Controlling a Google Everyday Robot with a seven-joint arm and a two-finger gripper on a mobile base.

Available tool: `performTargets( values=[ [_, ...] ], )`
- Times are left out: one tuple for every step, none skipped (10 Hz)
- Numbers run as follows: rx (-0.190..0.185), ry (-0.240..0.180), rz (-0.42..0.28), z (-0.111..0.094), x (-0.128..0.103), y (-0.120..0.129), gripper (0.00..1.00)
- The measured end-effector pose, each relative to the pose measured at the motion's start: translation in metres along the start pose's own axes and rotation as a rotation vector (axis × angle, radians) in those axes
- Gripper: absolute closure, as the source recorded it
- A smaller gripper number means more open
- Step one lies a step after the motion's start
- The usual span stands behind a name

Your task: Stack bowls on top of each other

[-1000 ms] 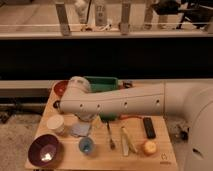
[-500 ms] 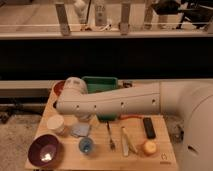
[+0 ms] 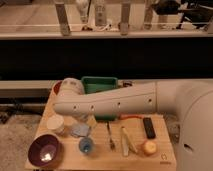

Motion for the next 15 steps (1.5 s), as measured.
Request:
performTargets(
  values=[
    [0.011, -0.003, -0.021, -0.001, -0.007, -0.008, 0.2],
    [0.015, -0.002, -0.03, -0.002, -0.008, -0.009, 0.2],
    [0.022, -0.002, -0.041, -0.003, -0.01, -0.012, 0.2],
    [0.027, -0.004, -0.052, -0.003, -0.012, -0.015, 0.2],
    [0.029, -0.005, -0.062, -0.002, -0.014, -0.016, 0.2],
    [0.032, -0.007, -0.073, -0.002, -0.017, -0.02, 0.2],
    [0.038, -0.009, -0.09, -0.002, -0.023, -0.026, 0.2],
    [0.043, -0.011, -0.103, -0.002, -0.025, -0.028, 0.2],
    [0.046, -0.013, -0.108, -0.001, -0.025, -0.028, 0.2],
    [0.05, -0.016, -0.119, 0.0, -0.028, -0.032, 0.2],
    [0.055, -0.02, -0.133, 0.0, -0.033, -0.037, 0.2],
    [0.059, -0.023, -0.143, 0.0, -0.035, -0.04, 0.2],
    [0.062, -0.026, -0.154, 0.0, -0.037, -0.043, 0.2],
    [0.066, -0.03, -0.164, 0.0, -0.038, -0.044, 0.2],
    [0.067, -0.033, -0.17, 0.001, -0.039, -0.045, 0.2]
  ],
)
